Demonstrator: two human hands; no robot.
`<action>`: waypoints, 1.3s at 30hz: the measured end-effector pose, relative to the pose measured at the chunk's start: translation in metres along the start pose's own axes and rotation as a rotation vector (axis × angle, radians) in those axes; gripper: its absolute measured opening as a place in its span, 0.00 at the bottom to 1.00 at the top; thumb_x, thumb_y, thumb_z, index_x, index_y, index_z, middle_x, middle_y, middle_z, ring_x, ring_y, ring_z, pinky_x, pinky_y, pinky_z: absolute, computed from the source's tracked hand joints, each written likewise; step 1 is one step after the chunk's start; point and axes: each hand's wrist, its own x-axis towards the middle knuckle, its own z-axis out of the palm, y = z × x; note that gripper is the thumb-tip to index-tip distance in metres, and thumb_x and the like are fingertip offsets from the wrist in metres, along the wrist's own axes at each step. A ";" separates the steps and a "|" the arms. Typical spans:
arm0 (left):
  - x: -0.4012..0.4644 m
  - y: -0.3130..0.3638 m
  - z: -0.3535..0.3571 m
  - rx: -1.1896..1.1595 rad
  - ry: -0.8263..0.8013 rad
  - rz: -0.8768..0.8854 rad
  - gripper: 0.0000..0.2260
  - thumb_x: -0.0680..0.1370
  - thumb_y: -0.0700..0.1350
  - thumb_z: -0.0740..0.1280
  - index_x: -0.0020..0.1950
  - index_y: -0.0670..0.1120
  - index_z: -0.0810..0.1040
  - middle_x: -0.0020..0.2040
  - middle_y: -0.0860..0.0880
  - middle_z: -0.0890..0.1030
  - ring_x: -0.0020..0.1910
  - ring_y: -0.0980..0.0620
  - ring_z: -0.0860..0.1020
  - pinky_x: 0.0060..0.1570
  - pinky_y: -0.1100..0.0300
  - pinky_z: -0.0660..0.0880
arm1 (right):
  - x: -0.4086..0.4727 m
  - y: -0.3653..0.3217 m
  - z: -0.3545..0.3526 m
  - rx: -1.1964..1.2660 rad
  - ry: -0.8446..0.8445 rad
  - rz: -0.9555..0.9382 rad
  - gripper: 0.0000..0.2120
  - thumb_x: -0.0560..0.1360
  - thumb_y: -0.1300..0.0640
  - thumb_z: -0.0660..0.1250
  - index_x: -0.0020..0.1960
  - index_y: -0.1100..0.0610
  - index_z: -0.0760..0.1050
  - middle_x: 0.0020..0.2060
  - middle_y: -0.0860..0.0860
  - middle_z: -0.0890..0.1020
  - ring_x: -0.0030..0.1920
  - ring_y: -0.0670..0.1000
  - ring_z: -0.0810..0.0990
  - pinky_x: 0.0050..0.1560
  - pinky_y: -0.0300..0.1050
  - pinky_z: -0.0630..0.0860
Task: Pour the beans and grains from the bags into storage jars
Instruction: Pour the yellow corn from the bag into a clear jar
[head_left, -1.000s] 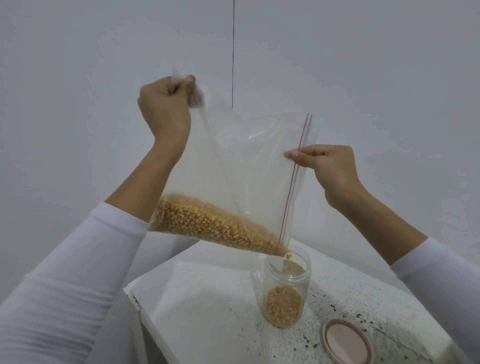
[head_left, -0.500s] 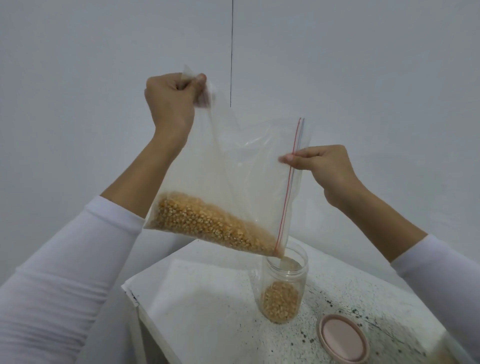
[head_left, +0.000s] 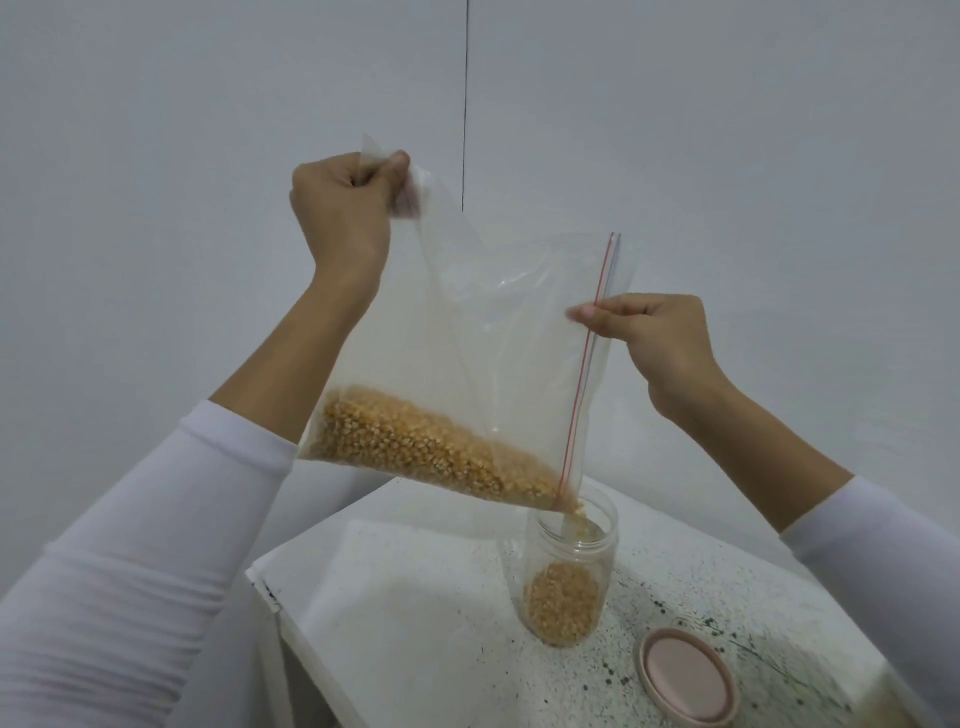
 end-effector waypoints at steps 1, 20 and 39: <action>0.000 0.000 0.000 -0.010 -0.011 0.006 0.24 0.74 0.40 0.72 0.21 0.52 0.66 0.19 0.59 0.66 0.25 0.57 0.71 0.34 0.63 0.71 | 0.000 -0.001 -0.001 -0.005 -0.011 -0.001 0.05 0.67 0.59 0.76 0.43 0.57 0.83 0.42 0.50 0.85 0.49 0.42 0.81 0.53 0.32 0.68; -0.008 0.007 -0.001 0.015 -0.011 -0.025 0.22 0.74 0.43 0.72 0.23 0.50 0.65 0.22 0.55 0.65 0.29 0.51 0.68 0.34 0.59 0.68 | 0.001 0.002 0.001 -0.026 0.030 0.023 0.08 0.67 0.58 0.76 0.45 0.59 0.84 0.44 0.51 0.85 0.52 0.45 0.81 0.54 0.36 0.67; -0.002 0.007 -0.005 0.016 -0.081 -0.009 0.20 0.74 0.42 0.72 0.24 0.49 0.70 0.20 0.59 0.70 0.27 0.55 0.74 0.35 0.62 0.72 | -0.001 0.000 0.000 -0.042 0.004 0.020 0.09 0.68 0.58 0.76 0.46 0.60 0.84 0.44 0.51 0.85 0.51 0.44 0.81 0.57 0.37 0.67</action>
